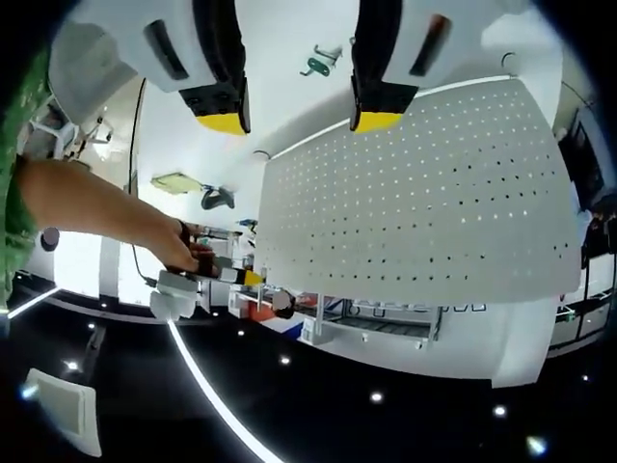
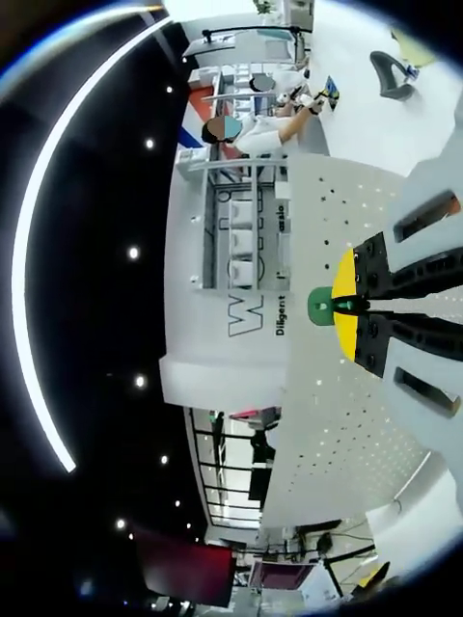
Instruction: Insert the hook assembly into the mounting plate slot until the hook locks in place.
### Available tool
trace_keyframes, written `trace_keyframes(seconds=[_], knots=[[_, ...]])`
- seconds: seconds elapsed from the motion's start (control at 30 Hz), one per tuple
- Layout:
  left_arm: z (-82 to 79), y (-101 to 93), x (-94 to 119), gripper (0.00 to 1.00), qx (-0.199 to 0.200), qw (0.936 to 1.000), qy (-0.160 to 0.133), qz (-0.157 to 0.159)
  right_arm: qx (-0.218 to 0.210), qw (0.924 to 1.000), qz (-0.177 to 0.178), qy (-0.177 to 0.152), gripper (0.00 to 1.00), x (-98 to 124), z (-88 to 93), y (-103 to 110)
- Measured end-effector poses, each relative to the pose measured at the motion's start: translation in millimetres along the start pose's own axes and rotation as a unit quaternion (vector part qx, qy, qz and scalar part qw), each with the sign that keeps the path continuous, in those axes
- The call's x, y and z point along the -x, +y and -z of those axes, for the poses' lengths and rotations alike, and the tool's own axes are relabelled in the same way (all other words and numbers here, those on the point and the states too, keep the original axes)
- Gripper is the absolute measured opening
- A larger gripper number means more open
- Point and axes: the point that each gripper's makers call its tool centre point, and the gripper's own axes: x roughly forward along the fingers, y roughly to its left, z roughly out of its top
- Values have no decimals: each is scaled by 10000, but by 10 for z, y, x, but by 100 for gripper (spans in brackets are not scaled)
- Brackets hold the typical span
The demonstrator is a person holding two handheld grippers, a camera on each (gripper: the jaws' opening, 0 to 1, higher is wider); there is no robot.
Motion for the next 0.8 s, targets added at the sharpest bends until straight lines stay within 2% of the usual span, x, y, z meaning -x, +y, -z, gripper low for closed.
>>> trace_keyframes(seconds=[0.5, 0.8], knots=[[73, 59, -22, 42, 57, 9999, 127, -48, 35, 10000, -33, -5, 1, -347, -92, -1], [126, 101, -26, 42, 128, 9997, 194, -94, 71, 9999, -17, 89, 1, -467, 40, -27]])
